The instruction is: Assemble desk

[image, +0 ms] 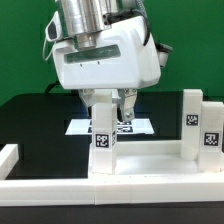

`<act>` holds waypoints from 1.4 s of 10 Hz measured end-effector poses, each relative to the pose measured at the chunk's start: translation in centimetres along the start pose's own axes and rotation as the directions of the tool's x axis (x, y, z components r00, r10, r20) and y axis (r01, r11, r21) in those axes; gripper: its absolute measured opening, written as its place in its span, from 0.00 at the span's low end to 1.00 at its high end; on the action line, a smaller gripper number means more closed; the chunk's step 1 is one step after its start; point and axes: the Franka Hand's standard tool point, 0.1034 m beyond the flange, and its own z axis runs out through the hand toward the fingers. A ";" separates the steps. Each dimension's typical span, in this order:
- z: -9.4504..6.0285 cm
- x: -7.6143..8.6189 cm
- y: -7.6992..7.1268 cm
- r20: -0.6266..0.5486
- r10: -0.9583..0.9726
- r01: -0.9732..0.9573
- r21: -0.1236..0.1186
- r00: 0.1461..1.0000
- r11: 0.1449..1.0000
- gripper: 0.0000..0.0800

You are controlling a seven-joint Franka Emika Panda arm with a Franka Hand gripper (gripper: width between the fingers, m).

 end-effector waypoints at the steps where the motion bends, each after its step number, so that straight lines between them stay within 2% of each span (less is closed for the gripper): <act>1: 0.0 0.3 0.2 -0.004 -0.132 0.132 -0.011 0.991 0.991 0.81; 2: 0.0 1.0 0.7 -0.012 -0.369 0.368 -0.046 0.929 0.929 0.81; 3: 0.2 0.9 0.5 -0.014 -0.459 0.457 -0.067 0.888 0.887 0.81; 5: 0.2 0.9 0.5 -0.018 -0.400 0.398 -0.064 0.916 0.915 0.81; 6: 0.2 0.9 0.5 -0.018 -0.401 0.399 -0.064 0.916 0.915 0.61; 7: 0.2 0.9 0.5 -0.020 -0.366 0.364 -0.063 0.930 0.929 0.61; 8: 0.2 1.0 0.6 -0.026 -0.281 0.279 -0.064 0.959 0.958 0.36; 11: 0.2 1.1 0.8 -0.039 -0.076 0.073 -0.059 0.996 0.996 0.36; 12: 0.2 1.0 0.8 -0.052 0.101 -0.104 -0.058 0.993 0.993 0.36; 13: 0.0 0.8 0.7 -0.062 0.297 -0.300 -0.053 0.953 0.952 0.36; 14: 0.1 0.6 0.6 -0.062 0.496 -0.498 -0.031 0.866 0.867 0.36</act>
Offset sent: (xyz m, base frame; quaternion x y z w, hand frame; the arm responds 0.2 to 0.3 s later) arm 0.0000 0.0000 0.0000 0.0000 0.0000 0.0000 1.0000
